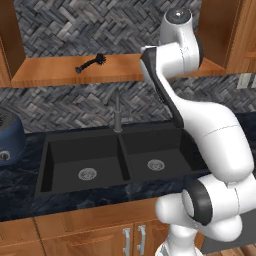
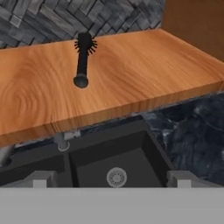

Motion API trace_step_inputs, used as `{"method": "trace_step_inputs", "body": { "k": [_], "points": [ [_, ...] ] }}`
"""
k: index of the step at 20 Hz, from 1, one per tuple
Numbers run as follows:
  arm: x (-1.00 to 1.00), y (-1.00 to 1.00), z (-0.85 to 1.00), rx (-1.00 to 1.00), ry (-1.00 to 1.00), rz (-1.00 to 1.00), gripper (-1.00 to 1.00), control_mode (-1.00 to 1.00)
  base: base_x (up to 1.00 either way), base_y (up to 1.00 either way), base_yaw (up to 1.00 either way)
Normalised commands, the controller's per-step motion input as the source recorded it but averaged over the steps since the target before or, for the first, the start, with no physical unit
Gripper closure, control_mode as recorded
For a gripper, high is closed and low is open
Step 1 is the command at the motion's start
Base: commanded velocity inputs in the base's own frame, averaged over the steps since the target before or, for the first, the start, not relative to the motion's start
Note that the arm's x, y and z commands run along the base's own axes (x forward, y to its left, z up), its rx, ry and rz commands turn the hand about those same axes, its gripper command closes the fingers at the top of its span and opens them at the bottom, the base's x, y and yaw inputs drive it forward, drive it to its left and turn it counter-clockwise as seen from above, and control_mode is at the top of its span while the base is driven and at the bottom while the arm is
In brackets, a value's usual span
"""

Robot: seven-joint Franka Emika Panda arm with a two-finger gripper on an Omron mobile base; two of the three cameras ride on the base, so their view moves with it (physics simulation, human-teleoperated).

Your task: Locate and retrieve the dish brush and dish brush from the cabinet. Place them next to the sink.

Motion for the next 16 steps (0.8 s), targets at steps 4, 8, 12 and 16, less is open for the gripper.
{"method": "trace_step_inputs", "body": {
  "k": [4,8,12,16],
  "points": [
    [0.51,-0.06,0.05,0.00,0.06,0.00,-1.00,-1.00,0.00,0.00,0.00],
    [0.64,-0.07,0.03,0.00,0.11,0.00,-1.00,-1.00,0.00,0.00,0.00],
    [0.75,-0.11,-0.05,0.00,0.08,0.00,-1.00,-1.00,0.00,0.00,0.00],
    [0.77,-0.08,-0.03,-0.03,0.10,-0.01,-1.00,-1.00,0.00,0.00,0.00]
  ]
}}
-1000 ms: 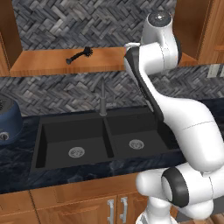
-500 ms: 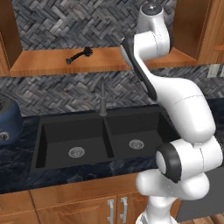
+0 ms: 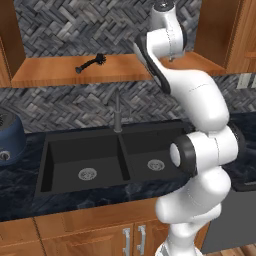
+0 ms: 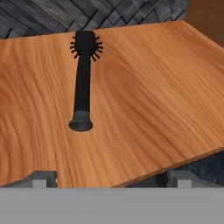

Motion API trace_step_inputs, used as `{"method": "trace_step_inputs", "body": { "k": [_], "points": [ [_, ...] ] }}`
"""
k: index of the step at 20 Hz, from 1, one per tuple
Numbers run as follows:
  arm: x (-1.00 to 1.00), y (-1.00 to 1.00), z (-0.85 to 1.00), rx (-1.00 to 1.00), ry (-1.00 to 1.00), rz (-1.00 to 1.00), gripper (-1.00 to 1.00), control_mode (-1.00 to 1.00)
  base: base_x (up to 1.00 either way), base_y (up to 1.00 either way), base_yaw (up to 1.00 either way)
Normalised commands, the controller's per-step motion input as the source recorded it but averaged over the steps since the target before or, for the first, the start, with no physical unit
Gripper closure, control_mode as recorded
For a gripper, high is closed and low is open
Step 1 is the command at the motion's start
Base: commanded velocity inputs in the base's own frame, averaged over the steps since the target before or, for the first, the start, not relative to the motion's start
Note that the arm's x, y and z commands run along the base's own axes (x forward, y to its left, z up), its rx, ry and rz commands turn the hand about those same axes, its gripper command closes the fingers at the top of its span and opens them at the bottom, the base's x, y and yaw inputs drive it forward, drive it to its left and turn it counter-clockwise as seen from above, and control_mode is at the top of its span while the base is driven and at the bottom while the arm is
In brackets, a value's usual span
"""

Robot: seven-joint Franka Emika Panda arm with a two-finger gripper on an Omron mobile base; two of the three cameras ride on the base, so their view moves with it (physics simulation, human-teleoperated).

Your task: Locate and retrieve the dish brush and dish brush from the cabinet. Place them next to the sink.

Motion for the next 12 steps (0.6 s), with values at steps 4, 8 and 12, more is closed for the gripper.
{"method": "trace_step_inputs", "body": {
  "k": [4,8,12],
  "points": [
    [0.63,0.00,-0.13,-0.03,0.06,-0.04,-1.00,-1.00,0.00,0.00,0.00],
    [0.62,0.00,-0.14,-0.02,0.01,-0.04,-1.00,-1.00,0.00,0.00,0.00],
    [0.51,0.00,-0.17,0.00,-0.01,-0.04,-1.00,-1.00,0.00,0.00,0.00]
  ]
}}
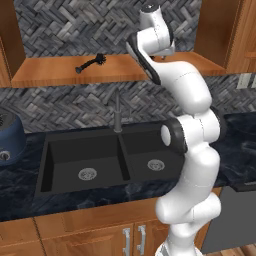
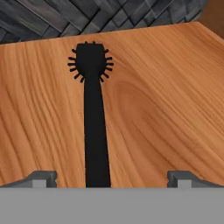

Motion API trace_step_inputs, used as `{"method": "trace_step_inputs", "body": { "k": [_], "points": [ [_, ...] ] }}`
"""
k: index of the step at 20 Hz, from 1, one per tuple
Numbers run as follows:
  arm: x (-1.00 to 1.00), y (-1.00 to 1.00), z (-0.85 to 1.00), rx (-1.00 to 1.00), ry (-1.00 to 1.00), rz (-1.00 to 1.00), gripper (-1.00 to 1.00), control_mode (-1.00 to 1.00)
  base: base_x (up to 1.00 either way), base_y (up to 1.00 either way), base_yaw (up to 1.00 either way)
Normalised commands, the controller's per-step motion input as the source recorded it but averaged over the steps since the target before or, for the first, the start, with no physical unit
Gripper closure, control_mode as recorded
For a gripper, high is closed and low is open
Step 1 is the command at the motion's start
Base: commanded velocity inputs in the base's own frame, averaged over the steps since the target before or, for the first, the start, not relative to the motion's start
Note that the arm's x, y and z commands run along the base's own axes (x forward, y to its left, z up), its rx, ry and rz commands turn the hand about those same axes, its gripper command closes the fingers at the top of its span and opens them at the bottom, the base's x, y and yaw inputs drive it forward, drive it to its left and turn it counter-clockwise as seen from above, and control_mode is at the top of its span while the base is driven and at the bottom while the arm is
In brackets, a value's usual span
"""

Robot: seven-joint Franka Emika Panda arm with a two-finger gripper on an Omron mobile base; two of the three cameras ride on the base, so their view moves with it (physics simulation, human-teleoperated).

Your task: Locate and retrieve the dish brush and dish brush from the cabinet. Place them next to the sink.

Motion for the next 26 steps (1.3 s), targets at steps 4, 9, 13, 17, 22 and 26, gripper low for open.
{"method": "trace_step_inputs", "body": {
  "k": [4,9,13,17,22,26],
  "points": [
    [0.28,0.00,-0.21,0.01,-0.03,-0.03,-1.00,-1.00,0.00,0.00,0.00],
    [0.24,-0.04,-0.25,0.01,-0.02,-0.01,-1.00,-1.00,0.00,0.00,0.00],
    [0.01,-0.23,-0.31,0.03,0.00,-0.02,-1.00,-1.00,0.00,0.00,0.00],
    [0.02,-0.14,-0.26,0.02,0.00,-0.01,-1.00,-1.00,0.00,0.00,0.00],
    [0.00,0.03,-0.20,0.06,-0.02,-0.01,-1.00,-1.00,0.00,0.00,0.00],
    [0.00,0.07,-0.07,0.03,-0.03,0.00,1.00,-1.00,0.00,0.00,0.00]
  ]
}}
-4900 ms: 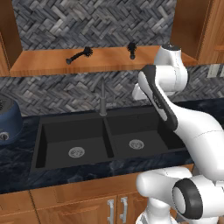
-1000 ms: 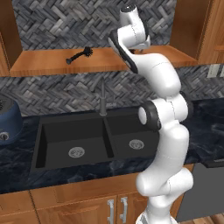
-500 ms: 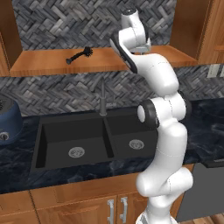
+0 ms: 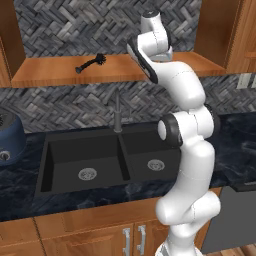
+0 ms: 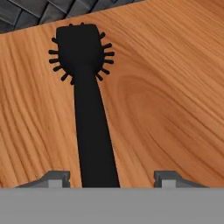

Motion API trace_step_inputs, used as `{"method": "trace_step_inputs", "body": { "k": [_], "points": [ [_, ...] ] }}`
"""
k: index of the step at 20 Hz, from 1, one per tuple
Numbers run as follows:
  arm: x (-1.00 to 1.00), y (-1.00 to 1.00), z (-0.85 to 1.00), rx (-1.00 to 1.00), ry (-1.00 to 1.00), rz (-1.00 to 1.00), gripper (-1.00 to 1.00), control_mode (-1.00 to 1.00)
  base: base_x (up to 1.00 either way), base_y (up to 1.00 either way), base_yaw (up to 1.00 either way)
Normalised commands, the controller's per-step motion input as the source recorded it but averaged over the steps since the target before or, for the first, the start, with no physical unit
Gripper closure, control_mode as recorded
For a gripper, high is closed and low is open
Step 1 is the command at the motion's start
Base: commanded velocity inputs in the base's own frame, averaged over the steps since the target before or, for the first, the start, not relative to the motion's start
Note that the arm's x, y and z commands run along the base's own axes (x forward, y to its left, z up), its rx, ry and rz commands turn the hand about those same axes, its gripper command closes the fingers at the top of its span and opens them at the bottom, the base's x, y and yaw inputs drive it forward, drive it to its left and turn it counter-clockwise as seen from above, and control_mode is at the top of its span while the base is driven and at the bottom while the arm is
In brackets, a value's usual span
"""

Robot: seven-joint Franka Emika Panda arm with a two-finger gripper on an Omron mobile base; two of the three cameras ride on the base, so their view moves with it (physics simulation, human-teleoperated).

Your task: Locate and retrieve the dish brush and dish brush from the cabinet. Place them next to the sink.

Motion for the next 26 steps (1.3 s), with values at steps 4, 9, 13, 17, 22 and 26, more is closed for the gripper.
{"method": "trace_step_inputs", "body": {
  "k": [4,9,13,17,22,26],
  "points": [
    [-0.01,0.07,0.00,0.00,0.00,-0.02,1.00,-1.00,0.00,0.00,0.00],
    [-0.32,0.07,0.13,-0.05,0.00,-0.01,1.00,-1.00,0.00,0.00,0.00],
    [-0.86,-0.01,0.27,-0.03,-0.07,-0.01,1.00,-1.00,0.00,0.00,0.00],
    [-1.00,-0.14,0.19,0.00,-0.09,-0.01,1.00,-1.00,0.00,0.00,0.00],
    [-1.00,-0.31,0.09,0.00,-0.09,0.00,1.00,-1.00,0.00,0.00,0.00],
    [-0.91,-0.17,0.00,0.00,-0.01,-0.13,1.00,-1.00,0.00,0.00,0.00]
  ]
}}
